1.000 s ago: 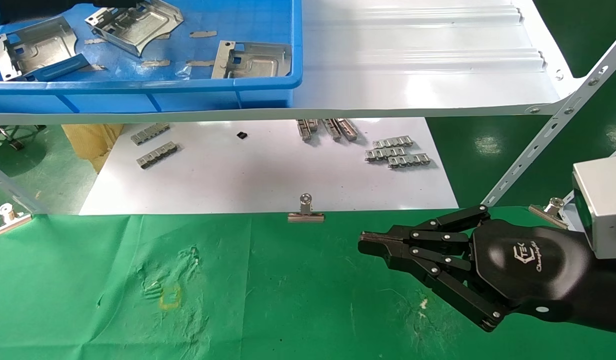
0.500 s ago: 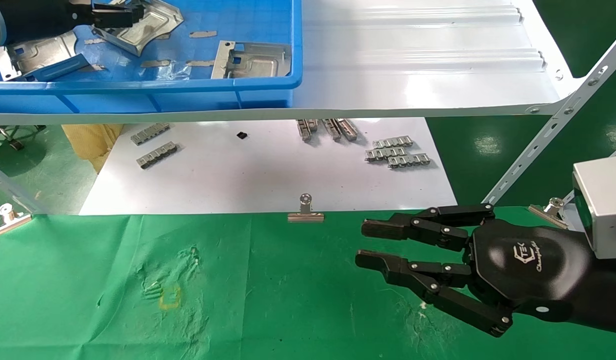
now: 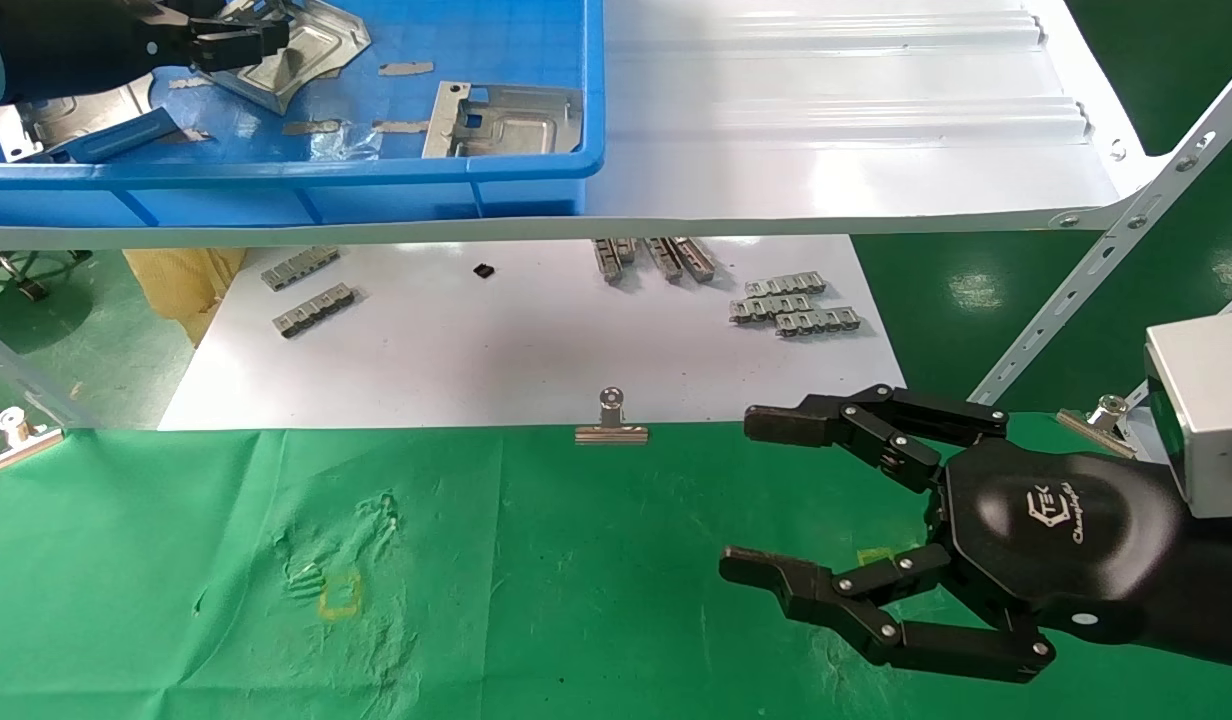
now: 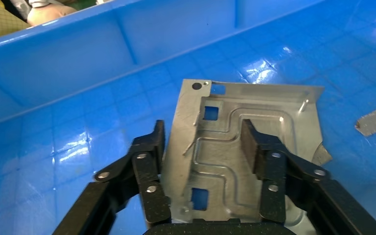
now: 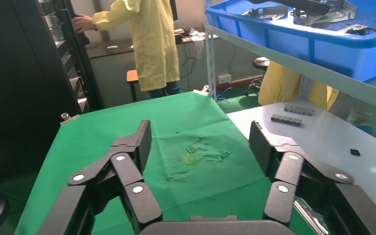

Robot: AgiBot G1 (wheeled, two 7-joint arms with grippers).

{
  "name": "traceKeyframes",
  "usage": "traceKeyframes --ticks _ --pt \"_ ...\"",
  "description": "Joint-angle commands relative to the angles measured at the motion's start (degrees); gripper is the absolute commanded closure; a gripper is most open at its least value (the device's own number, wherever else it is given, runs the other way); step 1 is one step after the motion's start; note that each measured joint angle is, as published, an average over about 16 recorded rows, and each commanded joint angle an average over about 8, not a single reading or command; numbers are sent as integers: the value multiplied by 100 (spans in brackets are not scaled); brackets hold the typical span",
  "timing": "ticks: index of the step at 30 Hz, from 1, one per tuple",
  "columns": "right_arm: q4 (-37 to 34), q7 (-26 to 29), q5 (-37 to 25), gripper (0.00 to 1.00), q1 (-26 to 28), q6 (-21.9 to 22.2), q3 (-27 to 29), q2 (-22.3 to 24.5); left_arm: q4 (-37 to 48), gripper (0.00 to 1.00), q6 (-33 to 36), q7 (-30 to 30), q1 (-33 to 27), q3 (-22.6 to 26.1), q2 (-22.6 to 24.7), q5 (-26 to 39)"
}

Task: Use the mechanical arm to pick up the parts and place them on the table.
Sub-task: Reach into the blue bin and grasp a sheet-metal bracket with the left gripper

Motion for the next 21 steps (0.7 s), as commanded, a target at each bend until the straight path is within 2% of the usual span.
traceKeyframes --ticks 1,15,21 --pt "0 0 0 0 0 0 0 0 -3 100 44 -6 -5 5 -16 7" --pt "0 0 0 0 0 0 0 0 -49 100 -10 -6 1 -57 -79 -82" --pt "0 0 0 0 0 0 0 0 -197 100 388 94 -80 -183 -202 -267"
